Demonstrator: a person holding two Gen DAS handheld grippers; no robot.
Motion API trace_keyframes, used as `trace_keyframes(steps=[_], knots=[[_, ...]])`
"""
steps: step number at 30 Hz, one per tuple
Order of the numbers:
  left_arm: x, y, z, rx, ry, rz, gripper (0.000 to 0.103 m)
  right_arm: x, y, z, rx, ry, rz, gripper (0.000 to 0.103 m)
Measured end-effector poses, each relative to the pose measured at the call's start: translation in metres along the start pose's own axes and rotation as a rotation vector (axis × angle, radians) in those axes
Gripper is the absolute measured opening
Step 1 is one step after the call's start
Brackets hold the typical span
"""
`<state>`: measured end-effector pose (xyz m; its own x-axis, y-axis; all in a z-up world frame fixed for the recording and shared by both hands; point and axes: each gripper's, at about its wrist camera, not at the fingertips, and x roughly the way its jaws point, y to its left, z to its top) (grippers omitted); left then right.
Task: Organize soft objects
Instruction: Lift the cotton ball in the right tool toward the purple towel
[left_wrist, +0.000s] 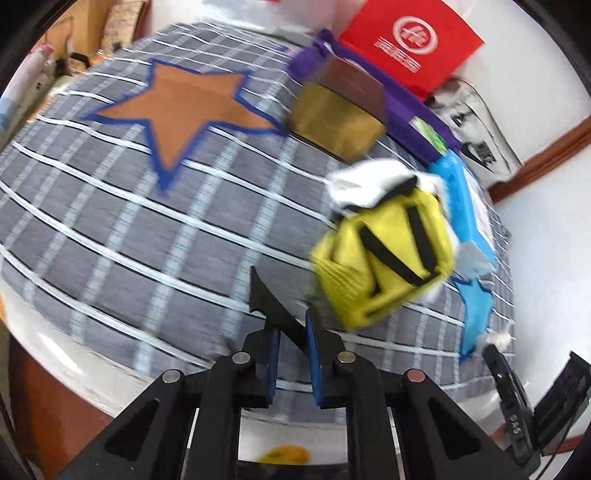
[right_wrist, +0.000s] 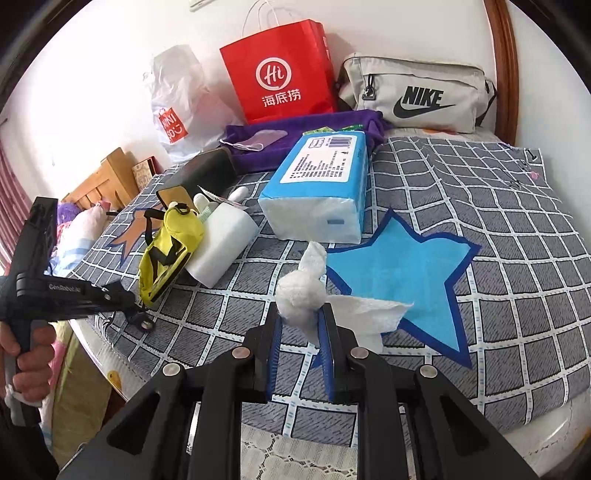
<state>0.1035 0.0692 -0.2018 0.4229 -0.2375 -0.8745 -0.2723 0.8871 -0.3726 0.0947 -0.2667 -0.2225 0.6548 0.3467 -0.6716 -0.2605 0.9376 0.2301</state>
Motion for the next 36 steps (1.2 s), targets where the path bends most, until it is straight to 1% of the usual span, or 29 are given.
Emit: trace_keyframes(steps=[3, 6, 8, 11, 12, 14, 16, 20, 23, 30, 36], knots=[[0.002, 0.010, 0.011, 0.004, -0.011, 0.009, 0.012, 0.000, 0.003, 0.000, -0.001, 0.004, 0.002, 0.019], [0.012, 0.005, 0.023, 0.049, -0.026, 0.054, 0.012, 0.001, 0.007, 0.001, -0.009, 0.008, 0.006, 0.019], [0.020, -0.002, 0.028, 0.086, -0.015, 0.073, 0.012, 0.002, 0.012, 0.002, -0.016, 0.012, 0.005, 0.019], [0.021, -0.006, 0.028, 0.106, -0.036, 0.073, 0.012, 0.003, 0.016, 0.002, -0.028, 0.016, 0.002, 0.019], [0.022, -0.007, 0.028, 0.109, -0.056, 0.072, 0.012, 0.003, 0.017, 0.002, -0.029, 0.017, 0.000, 0.019], [0.023, -0.011, 0.028, 0.126, -0.073, 0.085, 0.011, 0.007, 0.017, 0.001, -0.027, 0.028, 0.000, 0.019], [0.023, -0.012, 0.026, 0.138, -0.085, 0.099, 0.007, 0.012, 0.016, 0.001, -0.024, 0.043, -0.009, 0.019], [0.018, -0.005, 0.026, 0.122, -0.081, 0.059, 0.005, 0.021, 0.013, -0.001, -0.020, 0.054, -0.019, 0.018], [0.010, -0.005, 0.026, 0.118, -0.089, 0.052, 0.004, 0.020, 0.011, 0.000, -0.016, 0.057, -0.022, 0.018], [-0.014, -0.010, 0.029, 0.110, -0.121, 0.034, 0.004, 0.002, 0.009, 0.014, 0.013, 0.039, 0.015, 0.018], [-0.030, -0.014, 0.038, 0.105, -0.152, 0.002, 0.004, -0.011, 0.011, 0.031, 0.004, 0.019, 0.019, 0.018]])
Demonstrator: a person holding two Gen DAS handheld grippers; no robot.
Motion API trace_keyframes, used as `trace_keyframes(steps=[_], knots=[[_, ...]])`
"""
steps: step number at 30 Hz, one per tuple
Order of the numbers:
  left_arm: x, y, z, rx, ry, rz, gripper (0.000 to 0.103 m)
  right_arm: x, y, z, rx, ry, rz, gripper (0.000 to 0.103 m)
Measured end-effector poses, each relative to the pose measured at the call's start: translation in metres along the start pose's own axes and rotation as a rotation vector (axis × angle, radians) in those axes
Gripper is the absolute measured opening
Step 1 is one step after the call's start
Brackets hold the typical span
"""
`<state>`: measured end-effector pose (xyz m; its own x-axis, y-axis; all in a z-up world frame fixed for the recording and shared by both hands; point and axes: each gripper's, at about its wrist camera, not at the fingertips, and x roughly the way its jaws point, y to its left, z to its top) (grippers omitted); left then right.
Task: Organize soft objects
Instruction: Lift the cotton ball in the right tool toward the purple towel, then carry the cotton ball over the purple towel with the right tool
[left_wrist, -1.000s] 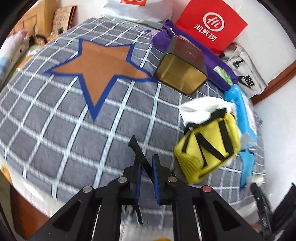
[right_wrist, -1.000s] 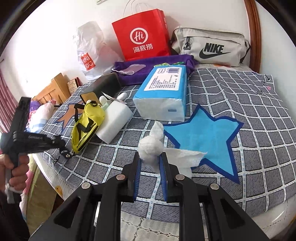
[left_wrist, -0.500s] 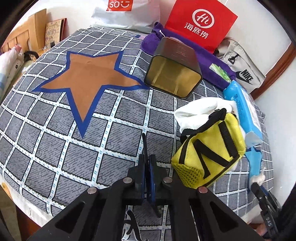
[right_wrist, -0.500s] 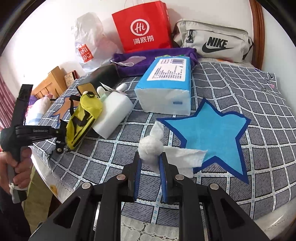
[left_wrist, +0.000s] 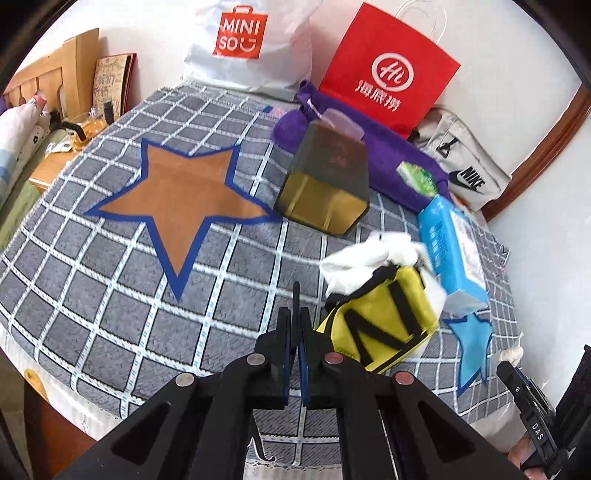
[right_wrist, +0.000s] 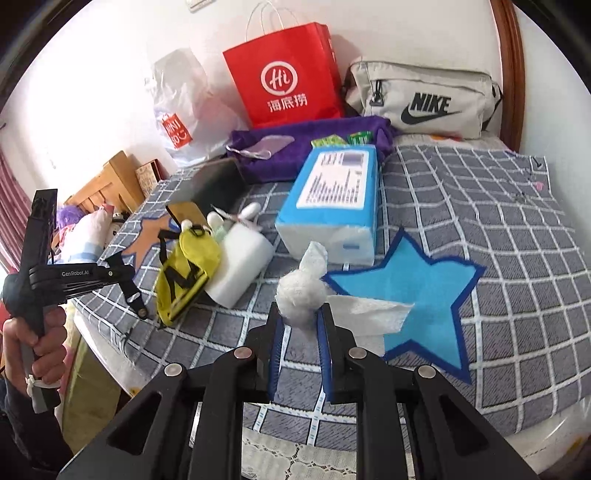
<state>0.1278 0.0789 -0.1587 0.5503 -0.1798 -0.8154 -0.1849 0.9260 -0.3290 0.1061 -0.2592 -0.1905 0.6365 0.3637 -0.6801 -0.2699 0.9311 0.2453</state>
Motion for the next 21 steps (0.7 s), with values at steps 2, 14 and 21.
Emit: trace_keyframes(steps=[2, 14, 21], knots=[[-0.003, 0.000, 0.005, -0.002, -0.008, -0.008, 0.004, -0.003, 0.001, 0.007, -0.001, -0.007, 0.005, 0.018], [-0.015, -0.004, 0.033, -0.011, -0.050, -0.052, 0.004, -0.007, 0.011, 0.043, -0.041, -0.034, -0.001, 0.018], [-0.024, -0.013, 0.055, 0.012, -0.077, -0.073, 0.004, -0.004, 0.014, 0.064, -0.054, -0.046, -0.013, 0.018]])
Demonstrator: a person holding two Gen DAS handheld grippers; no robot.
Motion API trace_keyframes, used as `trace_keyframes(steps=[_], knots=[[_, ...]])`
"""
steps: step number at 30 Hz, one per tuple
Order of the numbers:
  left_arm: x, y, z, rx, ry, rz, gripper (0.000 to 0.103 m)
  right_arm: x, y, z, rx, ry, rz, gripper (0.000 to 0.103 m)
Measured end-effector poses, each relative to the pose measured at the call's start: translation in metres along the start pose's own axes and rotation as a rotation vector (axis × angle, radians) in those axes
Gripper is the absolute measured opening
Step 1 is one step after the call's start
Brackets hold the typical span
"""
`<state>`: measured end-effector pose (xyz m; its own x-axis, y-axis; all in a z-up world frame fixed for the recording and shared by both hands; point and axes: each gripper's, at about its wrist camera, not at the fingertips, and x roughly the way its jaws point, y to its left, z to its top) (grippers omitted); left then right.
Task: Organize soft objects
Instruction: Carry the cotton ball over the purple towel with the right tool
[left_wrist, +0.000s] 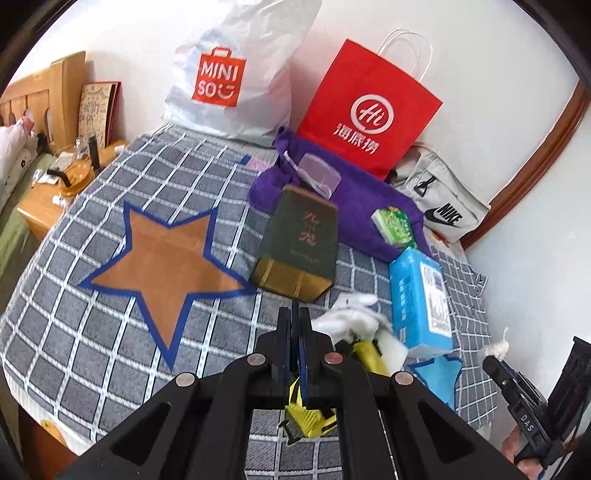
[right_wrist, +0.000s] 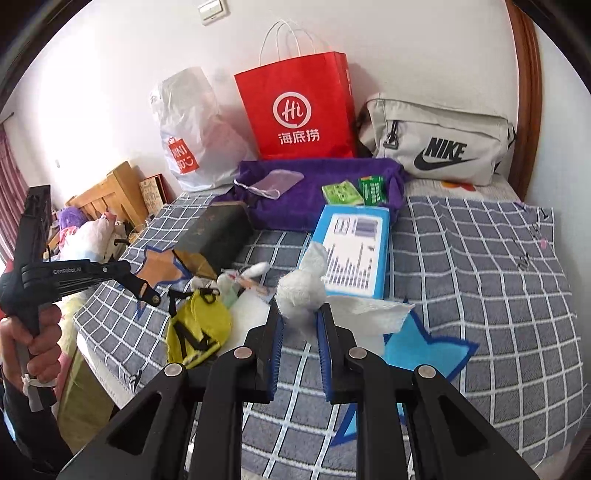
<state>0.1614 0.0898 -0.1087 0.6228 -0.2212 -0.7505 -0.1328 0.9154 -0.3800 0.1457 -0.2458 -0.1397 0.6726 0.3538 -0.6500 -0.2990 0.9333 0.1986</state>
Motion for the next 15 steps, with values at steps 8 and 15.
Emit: trace_keyframes(steps=[8, 15], knots=[[0.001, -0.009, 0.034, 0.013, -0.024, -0.024, 0.004, 0.010, -0.002, 0.033, -0.026, -0.013, -0.030, 0.018], [0.015, -0.018, 0.070, 0.027, -0.034, -0.045, 0.004, 0.029, -0.007, 0.068, -0.036, -0.016, -0.039, 0.018]])
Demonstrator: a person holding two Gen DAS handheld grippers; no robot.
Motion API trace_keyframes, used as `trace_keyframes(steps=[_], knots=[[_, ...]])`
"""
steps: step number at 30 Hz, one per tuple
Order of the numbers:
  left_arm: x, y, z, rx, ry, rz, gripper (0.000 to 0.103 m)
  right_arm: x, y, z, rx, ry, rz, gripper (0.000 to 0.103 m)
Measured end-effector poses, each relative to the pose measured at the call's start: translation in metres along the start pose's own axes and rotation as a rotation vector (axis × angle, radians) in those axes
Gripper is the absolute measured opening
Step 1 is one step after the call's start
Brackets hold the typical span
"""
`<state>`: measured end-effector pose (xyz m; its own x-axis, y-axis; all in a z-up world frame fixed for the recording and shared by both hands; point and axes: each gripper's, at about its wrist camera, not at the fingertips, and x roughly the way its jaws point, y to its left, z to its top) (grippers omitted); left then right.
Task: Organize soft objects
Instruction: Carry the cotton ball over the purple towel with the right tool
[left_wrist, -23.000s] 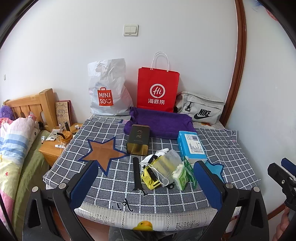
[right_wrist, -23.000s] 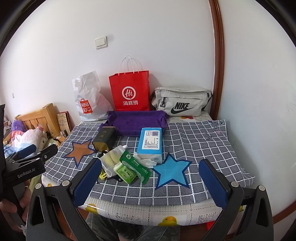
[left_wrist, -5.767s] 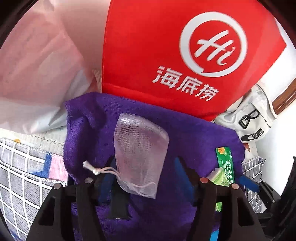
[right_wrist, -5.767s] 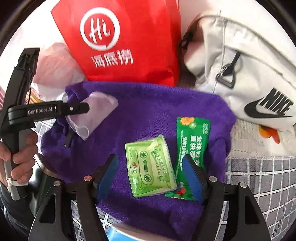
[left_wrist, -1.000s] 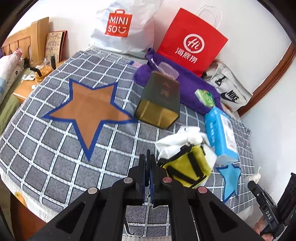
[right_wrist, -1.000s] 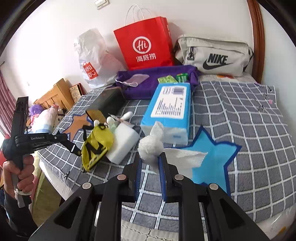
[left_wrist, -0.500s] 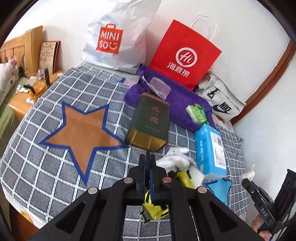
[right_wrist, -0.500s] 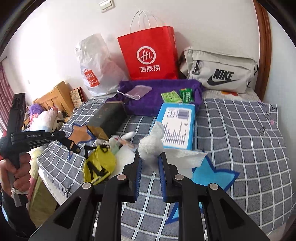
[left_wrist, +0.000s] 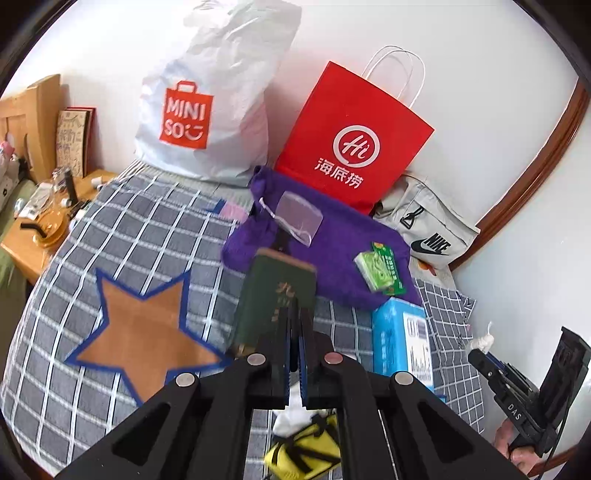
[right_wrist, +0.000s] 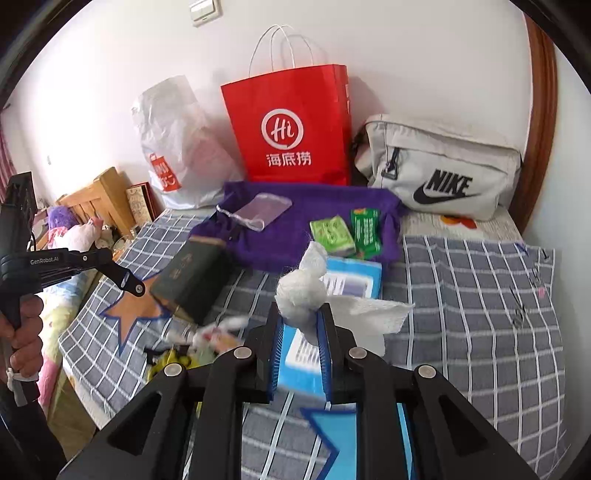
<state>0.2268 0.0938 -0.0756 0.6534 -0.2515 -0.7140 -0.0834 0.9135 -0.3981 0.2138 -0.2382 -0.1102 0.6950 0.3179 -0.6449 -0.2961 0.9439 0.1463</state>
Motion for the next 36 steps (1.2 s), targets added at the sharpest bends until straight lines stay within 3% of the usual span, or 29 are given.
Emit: trace_keyframes(steps=[20, 36], knots=[[0.061, -0.014, 0.080, 0.016, 0.003, -0.029, 0.004, 0.091, -0.022, 0.097, 0.016, 0.001, -0.007, 0.018], [0.142, -0.039, 0.112, 0.021, 0.108, -0.097, 0.004, 0.171, -0.063, 0.133, 0.057, 0.077, -0.046, 0.019]])
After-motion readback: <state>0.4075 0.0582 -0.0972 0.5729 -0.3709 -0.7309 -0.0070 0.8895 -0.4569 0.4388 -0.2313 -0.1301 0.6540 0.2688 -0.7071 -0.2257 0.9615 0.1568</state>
